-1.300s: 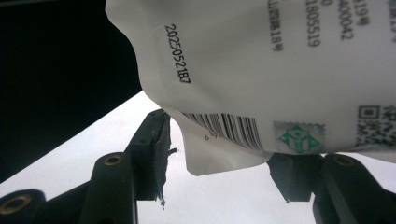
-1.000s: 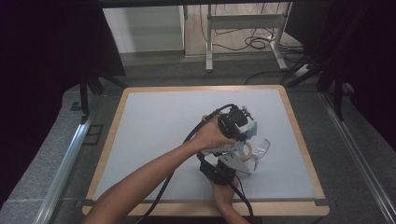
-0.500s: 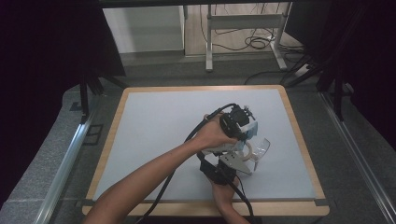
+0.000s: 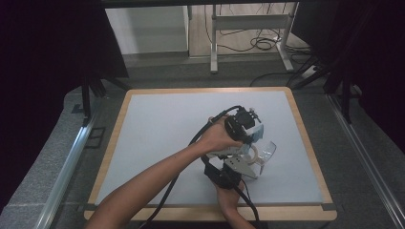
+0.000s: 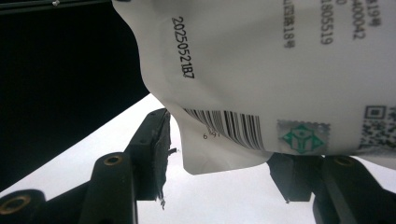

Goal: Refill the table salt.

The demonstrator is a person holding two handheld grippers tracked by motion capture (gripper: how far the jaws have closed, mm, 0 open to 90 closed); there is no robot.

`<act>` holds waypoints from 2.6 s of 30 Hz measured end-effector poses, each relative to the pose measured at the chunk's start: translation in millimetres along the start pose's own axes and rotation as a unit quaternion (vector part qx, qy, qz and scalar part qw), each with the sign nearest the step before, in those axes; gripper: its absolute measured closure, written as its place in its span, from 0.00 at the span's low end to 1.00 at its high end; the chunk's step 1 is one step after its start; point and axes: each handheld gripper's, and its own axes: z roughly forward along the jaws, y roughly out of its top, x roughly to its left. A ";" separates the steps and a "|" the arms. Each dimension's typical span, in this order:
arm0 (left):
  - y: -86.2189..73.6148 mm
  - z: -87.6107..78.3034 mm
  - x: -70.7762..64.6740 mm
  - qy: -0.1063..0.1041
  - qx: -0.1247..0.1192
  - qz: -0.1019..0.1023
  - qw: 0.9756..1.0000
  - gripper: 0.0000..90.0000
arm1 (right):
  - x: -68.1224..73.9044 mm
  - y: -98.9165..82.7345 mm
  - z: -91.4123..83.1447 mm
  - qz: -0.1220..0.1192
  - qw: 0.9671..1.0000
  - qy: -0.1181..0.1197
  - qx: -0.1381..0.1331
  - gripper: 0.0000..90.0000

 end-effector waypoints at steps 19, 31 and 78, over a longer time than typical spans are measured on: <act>-2.0 -1.7 1.1 0.002 -0.002 0.002 1.000 1.00 | 0.8 0.1 0.9 -0.004 1.000 0.002 0.001 0.50; -3.6 -4.3 0.1 0.003 -0.004 0.001 1.000 1.00 | 2.5 0.8 0.7 -0.005 1.000 0.004 -0.002 0.50; -3.4 -2.5 -2.4 0.005 0.003 0.006 1.000 1.00 | 4.4 1.9 -0.3 -0.001 1.000 0.002 -0.008 0.50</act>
